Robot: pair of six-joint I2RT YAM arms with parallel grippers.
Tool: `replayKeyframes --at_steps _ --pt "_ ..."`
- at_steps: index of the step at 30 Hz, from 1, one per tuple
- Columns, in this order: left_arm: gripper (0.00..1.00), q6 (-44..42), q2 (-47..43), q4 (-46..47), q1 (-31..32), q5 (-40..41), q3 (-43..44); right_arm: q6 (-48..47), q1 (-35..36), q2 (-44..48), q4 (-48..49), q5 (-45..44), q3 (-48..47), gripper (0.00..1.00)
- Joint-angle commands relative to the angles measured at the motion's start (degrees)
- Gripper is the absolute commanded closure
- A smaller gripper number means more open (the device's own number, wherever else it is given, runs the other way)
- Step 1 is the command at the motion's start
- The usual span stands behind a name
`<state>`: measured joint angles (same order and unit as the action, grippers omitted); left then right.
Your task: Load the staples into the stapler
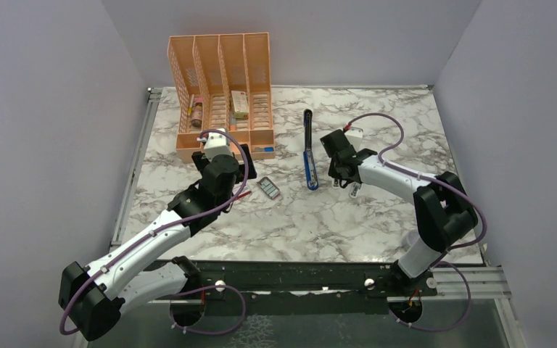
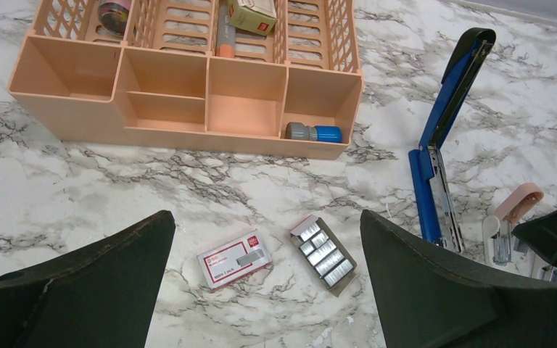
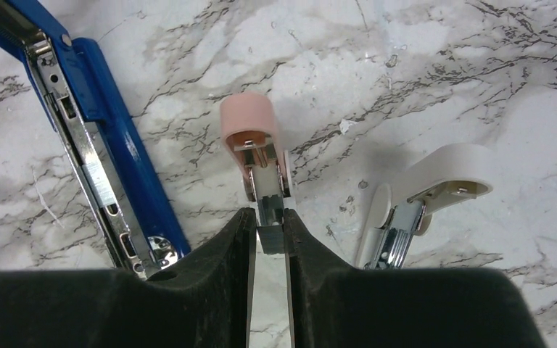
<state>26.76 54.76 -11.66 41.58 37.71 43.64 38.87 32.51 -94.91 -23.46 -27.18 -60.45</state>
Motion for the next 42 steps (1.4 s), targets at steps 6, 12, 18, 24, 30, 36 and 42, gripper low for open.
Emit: replayKeyframes --at_steps 6,12,18,24,30,36,42 --pt "0.01 -0.57 0.47 1.13 -0.18 -0.45 1.1 0.25 -1.19 -2.0 3.32 -0.31 0.32 0.75" --pt "0.01 -0.57 0.49 1.09 -0.15 -0.36 1.01 -0.38 -1.31 -2.58 4.46 0.85 0.44 0.75" --pt "0.01 -0.57 0.51 1.08 -0.21 -0.29 0.97 -0.3 -1.26 -3.25 4.29 0.34 0.32 0.75" --pt "0.01 -0.57 0.41 1.08 -0.21 -0.23 0.92 -1.06 -1.31 -2.38 4.26 -0.25 0.65 0.75" --pt "0.01 -0.48 0.54 1.44 -0.26 -0.73 0.92 -2.36 -1.28 -1.1 4.78 -0.46 0.55 0.75" --pt "0.01 -0.57 0.57 1.33 -0.23 -0.8 1.06 -2.49 -1.31 -1.12 5.03 -0.42 1.0 0.75" --pt "0.01 -0.57 0.47 1.28 -0.19 -0.58 1.01 -2.31 -1.3 -1.78 5.17 -0.07 1.59 0.75"
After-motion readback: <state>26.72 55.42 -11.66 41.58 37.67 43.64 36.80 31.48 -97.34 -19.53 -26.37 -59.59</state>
